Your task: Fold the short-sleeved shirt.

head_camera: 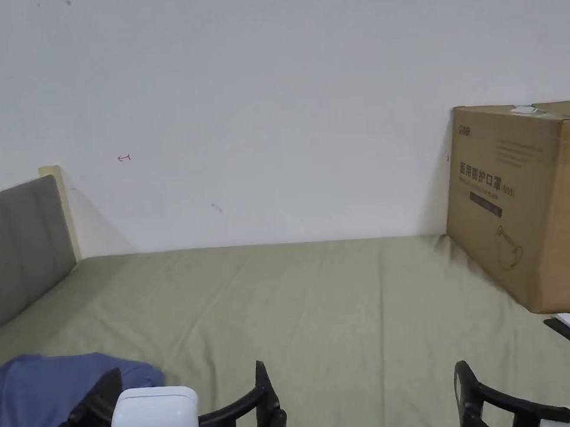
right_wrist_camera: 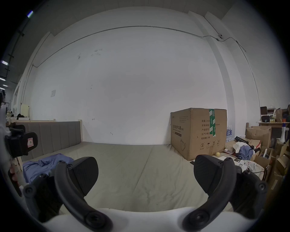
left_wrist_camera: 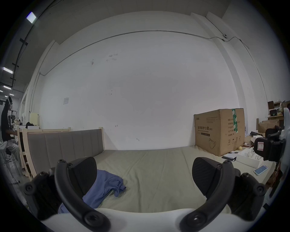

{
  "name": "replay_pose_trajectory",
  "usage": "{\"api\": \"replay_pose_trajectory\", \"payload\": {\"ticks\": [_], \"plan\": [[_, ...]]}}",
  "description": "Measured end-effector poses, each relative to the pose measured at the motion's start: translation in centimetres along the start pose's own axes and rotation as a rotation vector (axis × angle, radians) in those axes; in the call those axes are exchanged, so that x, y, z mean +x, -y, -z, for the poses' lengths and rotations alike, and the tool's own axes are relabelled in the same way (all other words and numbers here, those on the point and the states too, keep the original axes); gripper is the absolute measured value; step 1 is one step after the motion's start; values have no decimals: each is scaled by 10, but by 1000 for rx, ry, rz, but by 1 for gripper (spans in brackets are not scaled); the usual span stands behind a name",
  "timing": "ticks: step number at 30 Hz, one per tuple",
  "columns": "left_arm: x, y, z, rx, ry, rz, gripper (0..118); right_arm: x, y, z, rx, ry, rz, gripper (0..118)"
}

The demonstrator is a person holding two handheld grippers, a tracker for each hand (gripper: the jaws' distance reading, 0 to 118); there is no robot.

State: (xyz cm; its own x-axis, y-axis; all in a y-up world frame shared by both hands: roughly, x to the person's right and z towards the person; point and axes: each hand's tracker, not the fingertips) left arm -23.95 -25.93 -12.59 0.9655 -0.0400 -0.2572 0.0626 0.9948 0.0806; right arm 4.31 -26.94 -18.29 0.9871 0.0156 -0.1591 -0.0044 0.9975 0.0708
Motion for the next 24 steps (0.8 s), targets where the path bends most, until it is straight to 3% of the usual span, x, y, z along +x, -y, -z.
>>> {"api": "replay_pose_trajectory", "payload": {"ticks": [24], "plan": [[1, -1, 7, -6, 15, 5, 118, -7, -3, 8, -20, -31, -16, 118]]}}
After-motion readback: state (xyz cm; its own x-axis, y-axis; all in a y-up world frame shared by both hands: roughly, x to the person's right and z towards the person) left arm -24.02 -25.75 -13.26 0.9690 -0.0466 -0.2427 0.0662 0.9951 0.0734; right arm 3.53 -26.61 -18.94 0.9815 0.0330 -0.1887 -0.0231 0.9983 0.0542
